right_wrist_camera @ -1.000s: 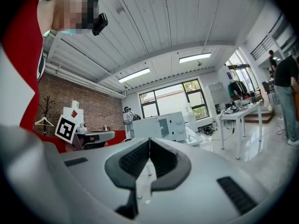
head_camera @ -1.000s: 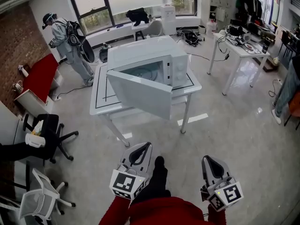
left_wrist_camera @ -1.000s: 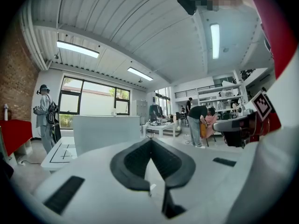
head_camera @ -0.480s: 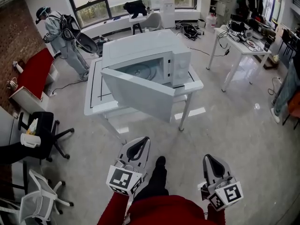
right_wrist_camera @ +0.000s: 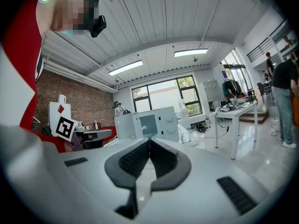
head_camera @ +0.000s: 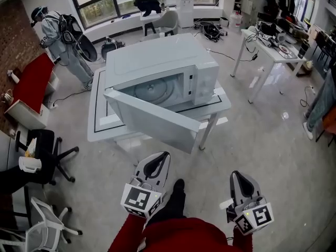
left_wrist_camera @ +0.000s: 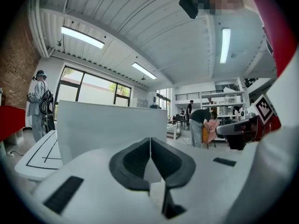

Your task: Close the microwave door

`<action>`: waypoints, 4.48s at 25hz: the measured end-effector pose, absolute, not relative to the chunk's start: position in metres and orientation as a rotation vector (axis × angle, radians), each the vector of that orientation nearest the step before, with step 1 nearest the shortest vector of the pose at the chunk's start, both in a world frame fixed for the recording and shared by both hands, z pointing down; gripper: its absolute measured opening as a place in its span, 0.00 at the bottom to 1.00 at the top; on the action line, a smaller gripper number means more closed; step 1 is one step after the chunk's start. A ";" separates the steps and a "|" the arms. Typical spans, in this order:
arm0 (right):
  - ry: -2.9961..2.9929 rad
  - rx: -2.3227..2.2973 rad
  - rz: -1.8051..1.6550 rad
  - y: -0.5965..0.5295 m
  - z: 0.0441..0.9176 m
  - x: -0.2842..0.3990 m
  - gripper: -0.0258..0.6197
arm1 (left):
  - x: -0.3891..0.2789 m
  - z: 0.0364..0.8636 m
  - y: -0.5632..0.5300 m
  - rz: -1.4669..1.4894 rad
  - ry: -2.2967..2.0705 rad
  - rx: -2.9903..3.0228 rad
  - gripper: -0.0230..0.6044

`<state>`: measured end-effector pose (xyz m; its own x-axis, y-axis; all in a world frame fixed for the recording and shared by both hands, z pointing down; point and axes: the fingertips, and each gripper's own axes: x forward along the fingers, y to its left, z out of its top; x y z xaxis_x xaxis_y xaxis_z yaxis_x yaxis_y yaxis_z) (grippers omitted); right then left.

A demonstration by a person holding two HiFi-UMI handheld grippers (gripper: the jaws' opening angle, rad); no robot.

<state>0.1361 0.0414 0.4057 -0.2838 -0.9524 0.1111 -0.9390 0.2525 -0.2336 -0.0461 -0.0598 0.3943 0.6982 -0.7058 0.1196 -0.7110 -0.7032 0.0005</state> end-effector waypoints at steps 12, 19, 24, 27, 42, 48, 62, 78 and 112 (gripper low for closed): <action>2.465 -1.829 -0.445 -0.023 0.405 0.133 0.06 | -0.050 0.403 -0.106 0.225 -1.224 2.774 0.10; 2.465 -1.839 -0.465 -0.047 0.405 0.134 0.06 | -0.039 0.409 -0.121 0.280 -1.140 2.778 0.20; 2.456 -1.851 -0.471 -0.060 0.406 0.135 0.06 | -0.030 0.410 -0.131 0.267 -1.089 2.766 0.20; 2.451 -1.862 -0.466 -0.066 0.405 0.138 0.06 | -0.024 0.411 -0.141 0.270 -1.059 2.772 0.20; 2.394 -1.952 -0.459 -0.089 0.407 0.148 0.06 | -0.005 0.412 -0.190 0.280 -1.008 2.825 0.20; 2.389 -1.964 -0.445 -0.099 0.404 0.148 0.06 | -0.007 0.414 -0.211 0.270 -1.027 2.815 0.20; 2.419 -1.988 -0.437 -0.111 0.402 0.147 0.06 | -0.009 0.413 -0.253 0.254 -1.185 2.686 0.20; 2.572 -1.836 -0.362 -0.157 0.381 0.150 0.06 | -0.009 0.413 -0.255 0.254 -1.292 2.554 0.14; 2.794 -1.657 -0.211 -0.279 0.386 0.064 0.06 | -0.008 0.413 -0.270 0.247 -1.337 2.515 0.07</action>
<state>0.0637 -0.2794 0.3865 -0.4771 -0.8636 0.1631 -0.8783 0.4752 -0.0530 -0.0078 -0.2701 0.4126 0.5566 -0.7823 0.2797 -0.8306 -0.5316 0.1660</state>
